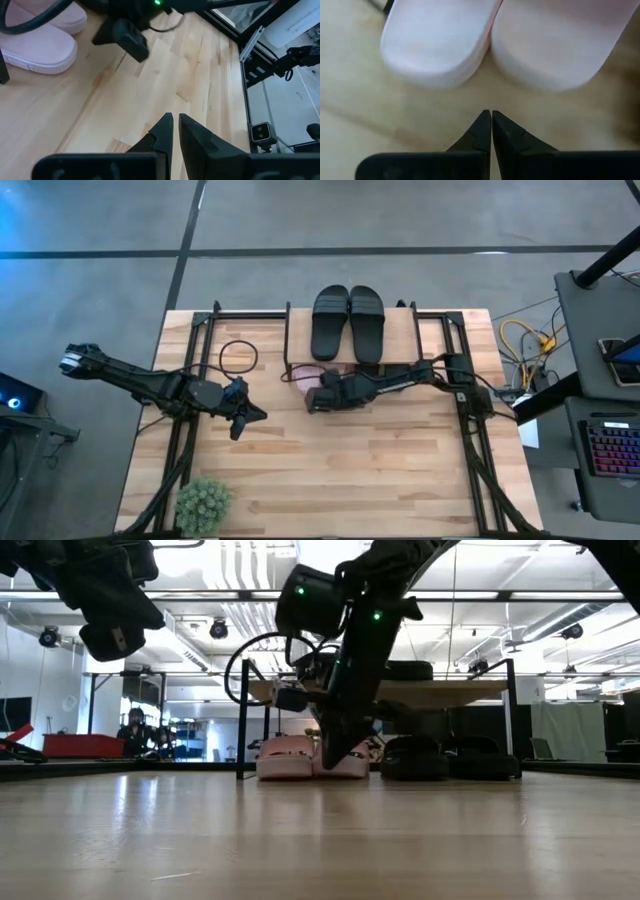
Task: Pick and place slides into the shelf
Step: Adjust the left pink slide under the shelf, then adjust the left black slide under the shelf
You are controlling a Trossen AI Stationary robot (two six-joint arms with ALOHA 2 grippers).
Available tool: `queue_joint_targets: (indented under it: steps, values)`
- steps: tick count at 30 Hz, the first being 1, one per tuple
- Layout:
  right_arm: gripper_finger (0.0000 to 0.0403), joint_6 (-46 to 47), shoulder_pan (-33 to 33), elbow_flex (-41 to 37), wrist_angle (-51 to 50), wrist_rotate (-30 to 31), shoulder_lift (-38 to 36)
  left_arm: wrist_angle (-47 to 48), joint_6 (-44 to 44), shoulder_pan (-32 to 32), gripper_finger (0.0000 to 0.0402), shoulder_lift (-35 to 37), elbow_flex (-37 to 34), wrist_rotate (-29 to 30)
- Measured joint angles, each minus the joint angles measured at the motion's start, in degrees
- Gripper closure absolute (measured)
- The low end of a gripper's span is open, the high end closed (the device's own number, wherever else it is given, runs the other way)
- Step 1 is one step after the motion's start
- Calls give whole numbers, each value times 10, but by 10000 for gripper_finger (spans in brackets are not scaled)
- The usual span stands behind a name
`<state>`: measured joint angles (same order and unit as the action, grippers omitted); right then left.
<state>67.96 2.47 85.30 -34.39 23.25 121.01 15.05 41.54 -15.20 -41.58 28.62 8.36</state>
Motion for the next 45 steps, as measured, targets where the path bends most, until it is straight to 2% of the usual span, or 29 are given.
queue_joint_targets:
  steps: [7, 13, 26, 28, 32, 35, 37, 40, 43, 45]
  values:
    - [394, 43, 38, -2, 48, -27, 6, 0, -3, 0, 386, 0, 0, 0]
    - [394, 30, 20, -3, 121, -27, 29, 0, -3, 0, 386, 0, 0, 0]
    - [394, -22, -40, -3, 181, 16, 44, 0, 0, 0, 386, -2, 0, 0]
    - [394, -22, -43, -3, 187, -5, 44, 0, 1, 0, 386, -4, 0, 0]
    - [394, -25, -34, -3, 184, -87, 43, 0, 1, 0, 386, -4, 0, -4]
    - [394, -11, 1, -3, 167, -100, 40, 0, 1, 0, 386, -4, 0, -4]
    - [394, 27, 36, -3, 141, -80, 33, 0, -1, 0, 386, -4, 0, -4]
    - [394, 121, 95, -3, 79, 4, 14, 0, -3, 0, 386, -4, 0, -4]
    - [394, 253, 151, -3, -19, 106, -12, 0, -4, 0, 386, -4, -1, -4]
    - [394, 357, 180, -3, -110, 127, -21, 1, -4, 0, 386, -4, -2, -4]
